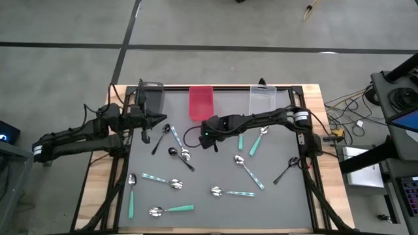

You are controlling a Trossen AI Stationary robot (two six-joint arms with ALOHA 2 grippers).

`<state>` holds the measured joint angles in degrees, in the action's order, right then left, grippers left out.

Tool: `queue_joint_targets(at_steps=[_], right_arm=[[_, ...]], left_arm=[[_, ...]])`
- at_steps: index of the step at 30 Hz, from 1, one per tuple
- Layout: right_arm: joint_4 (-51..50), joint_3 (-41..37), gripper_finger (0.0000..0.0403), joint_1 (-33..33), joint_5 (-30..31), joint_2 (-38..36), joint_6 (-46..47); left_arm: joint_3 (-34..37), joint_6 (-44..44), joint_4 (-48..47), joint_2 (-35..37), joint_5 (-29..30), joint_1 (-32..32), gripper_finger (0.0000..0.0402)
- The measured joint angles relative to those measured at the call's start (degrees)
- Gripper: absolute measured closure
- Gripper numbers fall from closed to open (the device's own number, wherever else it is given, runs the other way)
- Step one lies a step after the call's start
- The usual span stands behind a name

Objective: Sort silverware by color (type)
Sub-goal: Put the black spoon into the transparent bin

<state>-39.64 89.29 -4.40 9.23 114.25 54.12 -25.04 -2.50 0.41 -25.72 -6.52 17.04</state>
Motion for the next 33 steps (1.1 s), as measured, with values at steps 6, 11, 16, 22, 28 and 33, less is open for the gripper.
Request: queue_joint_targets(at_steps=[6, 11, 16, 22, 28, 33], right_arm=[[0.04, 2.12, 0.0209, -0.02, 2.18, 4.74, -1.2], [-0.06, 3.25, 0.0211, 0.03, 4.41, 6.85, -2.3], [-0.23, 3.27, 0.0244, 0.04, 4.94, 7.37, -2.24], [0.24, 3.21, 0.0325, 0.0, 5.96, 7.37, -1.43], [0.31, 3.18, 0.0388, -0.02, 6.1, 7.37, -0.57], [0.27, 3.13, 0.0392, 0.0, 5.79, 7.3, -0.17]], left_arm=[[0.0, 0.0, 0.0, -0.13, 0.0, 0.0, 0.0402], [0.0, 0.0, 0.01, -0.23, 0.0, 0.0, 0.0402], [0.0, 0.0, 0.08, -0.28, 0.01, 0.01, 0.0402], [0.0, 0.0, 0.21, -0.3, 0.02, 0.02, 0.0402], [0.0, 0.0, 0.27, -0.3, 0.0, 0.02, 0.0402], [0.0, 0.0, 0.37, -0.3, 0.0, 0.02, 0.0402]])
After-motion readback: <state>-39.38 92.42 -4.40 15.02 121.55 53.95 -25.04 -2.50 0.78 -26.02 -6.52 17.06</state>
